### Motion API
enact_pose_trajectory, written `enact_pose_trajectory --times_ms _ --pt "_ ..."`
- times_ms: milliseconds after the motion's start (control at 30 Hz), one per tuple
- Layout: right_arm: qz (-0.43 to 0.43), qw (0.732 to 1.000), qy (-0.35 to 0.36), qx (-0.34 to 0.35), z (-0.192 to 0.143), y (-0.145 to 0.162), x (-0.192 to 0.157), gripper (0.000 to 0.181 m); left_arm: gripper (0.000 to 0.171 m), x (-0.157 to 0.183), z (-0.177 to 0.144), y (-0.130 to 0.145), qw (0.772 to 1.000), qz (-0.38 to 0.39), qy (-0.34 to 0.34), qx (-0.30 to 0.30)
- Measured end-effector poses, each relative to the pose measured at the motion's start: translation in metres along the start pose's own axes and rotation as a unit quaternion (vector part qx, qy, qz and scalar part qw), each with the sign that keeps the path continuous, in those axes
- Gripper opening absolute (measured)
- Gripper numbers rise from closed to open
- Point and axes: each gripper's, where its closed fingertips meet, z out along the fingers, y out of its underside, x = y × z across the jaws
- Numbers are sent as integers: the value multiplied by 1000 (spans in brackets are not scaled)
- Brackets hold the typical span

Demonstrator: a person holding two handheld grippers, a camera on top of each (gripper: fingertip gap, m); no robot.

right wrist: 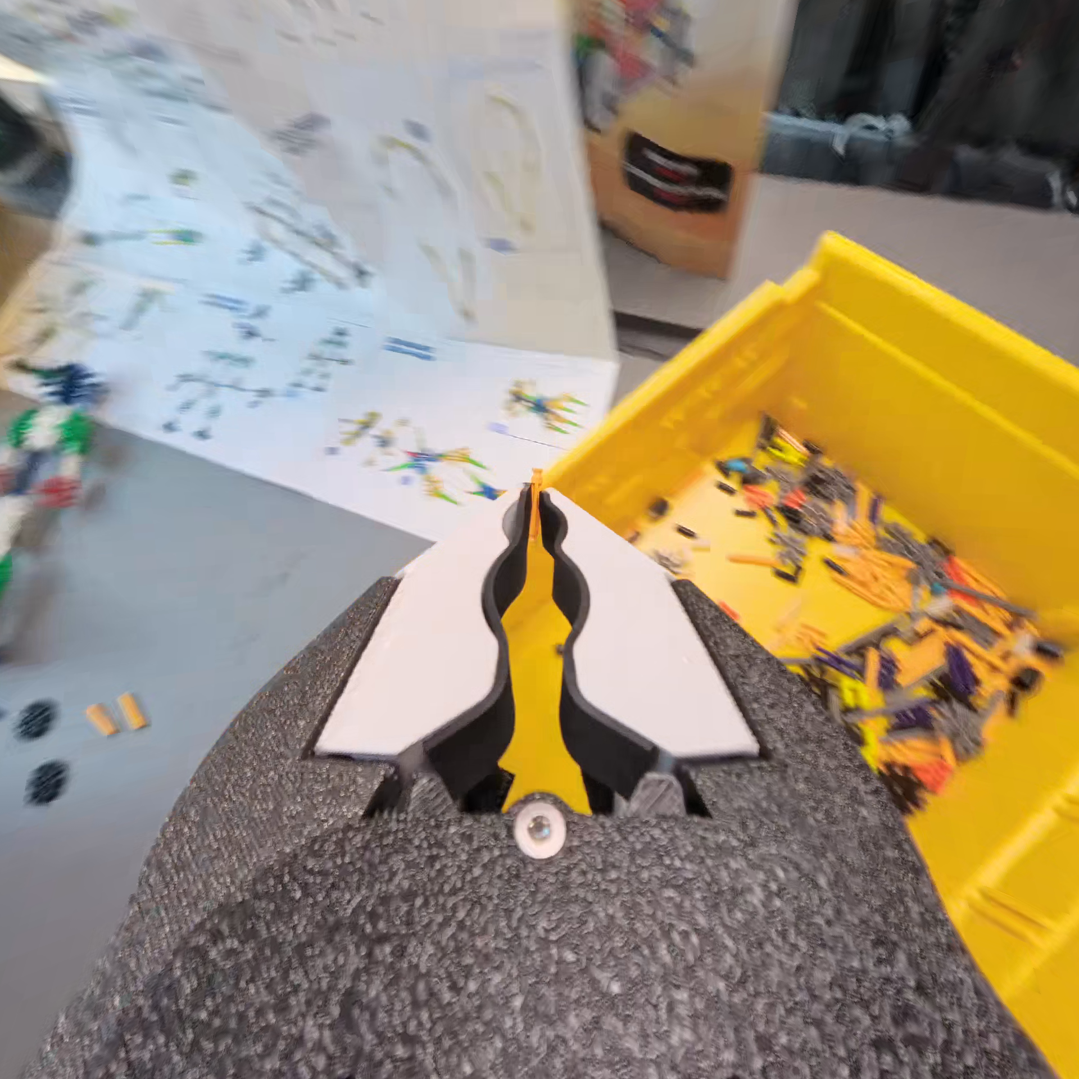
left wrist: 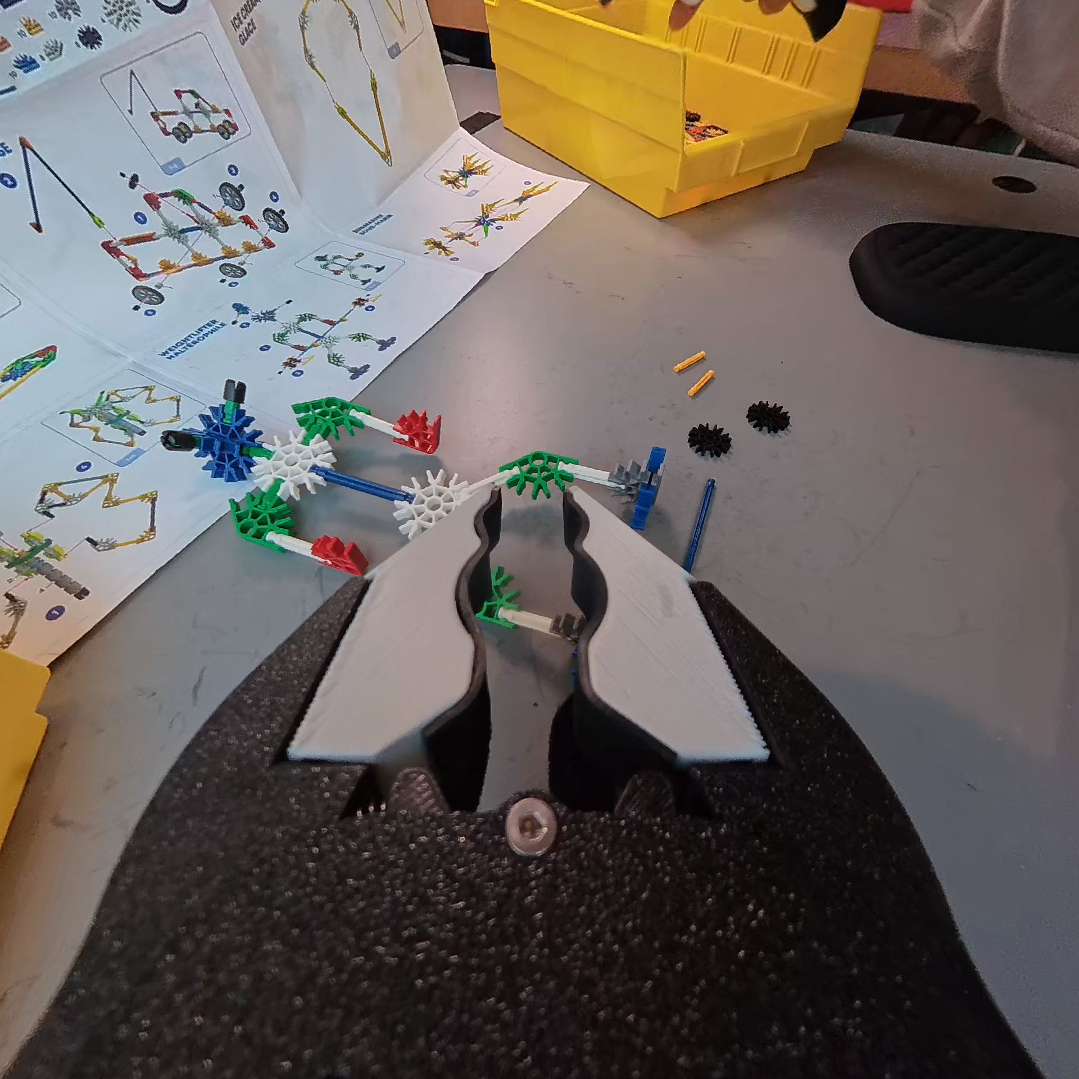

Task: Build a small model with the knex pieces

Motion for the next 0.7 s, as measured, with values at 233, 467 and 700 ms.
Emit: enact_pose_trajectory --times_ms 233,467,700 --pt "-289 930 -218 -63 -17 77 -221 1 19 5 1 -1 1000 8 6 -1" --pt "-355 893 -244 -131 26 162 -263 2 19 4 -1 -4 1000 17 -1 7" --pt "-360 898 -223 -120 23 153 -256 12 23 9 -4 -11 999 8 16 27"
